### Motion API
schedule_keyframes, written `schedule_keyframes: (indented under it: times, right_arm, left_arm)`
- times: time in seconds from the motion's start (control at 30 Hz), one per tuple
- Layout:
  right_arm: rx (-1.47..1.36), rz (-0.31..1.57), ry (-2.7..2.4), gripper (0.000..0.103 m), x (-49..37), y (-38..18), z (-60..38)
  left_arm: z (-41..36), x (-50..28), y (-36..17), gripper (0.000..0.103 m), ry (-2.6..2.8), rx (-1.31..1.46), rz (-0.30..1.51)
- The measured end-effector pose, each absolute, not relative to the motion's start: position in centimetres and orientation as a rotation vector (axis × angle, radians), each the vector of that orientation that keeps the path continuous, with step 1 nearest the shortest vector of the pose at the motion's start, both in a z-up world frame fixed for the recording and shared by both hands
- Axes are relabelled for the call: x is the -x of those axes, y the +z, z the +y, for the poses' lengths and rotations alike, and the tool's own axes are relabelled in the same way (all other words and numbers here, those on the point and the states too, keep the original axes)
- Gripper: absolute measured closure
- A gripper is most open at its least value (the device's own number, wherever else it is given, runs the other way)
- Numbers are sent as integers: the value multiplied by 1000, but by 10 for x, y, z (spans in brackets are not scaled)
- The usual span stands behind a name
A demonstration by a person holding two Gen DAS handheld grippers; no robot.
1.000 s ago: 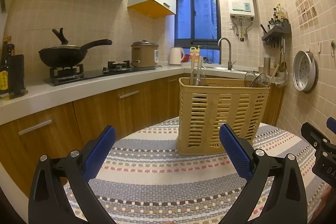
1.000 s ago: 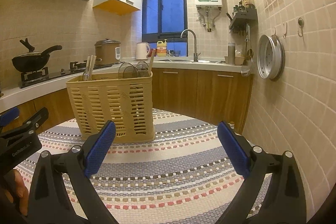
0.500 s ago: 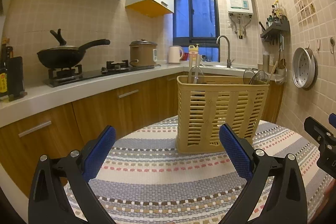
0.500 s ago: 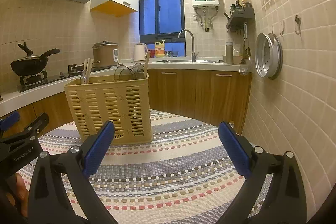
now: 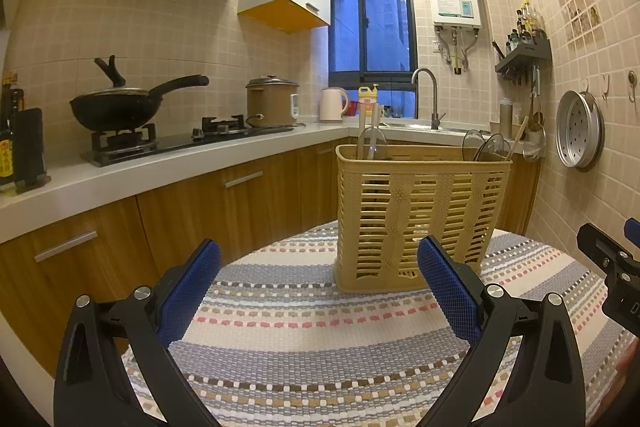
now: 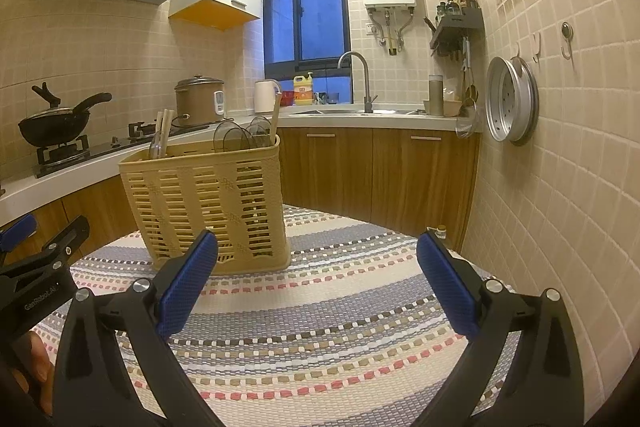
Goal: Organize utensils
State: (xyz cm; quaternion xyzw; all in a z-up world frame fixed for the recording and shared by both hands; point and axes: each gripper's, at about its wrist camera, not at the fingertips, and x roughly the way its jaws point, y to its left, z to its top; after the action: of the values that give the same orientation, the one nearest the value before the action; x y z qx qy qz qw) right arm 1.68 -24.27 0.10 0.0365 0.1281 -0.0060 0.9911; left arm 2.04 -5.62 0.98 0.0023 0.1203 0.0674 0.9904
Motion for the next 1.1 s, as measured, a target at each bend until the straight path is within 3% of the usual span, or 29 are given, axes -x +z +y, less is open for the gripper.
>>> schedule_keyframes:
  times: [1.1]
  right_arm:
    - [-82, 268, -10, 8, -18, 0, -242]
  left_arm:
    - [-62, -22, 8, 8, 129, -18, 265]
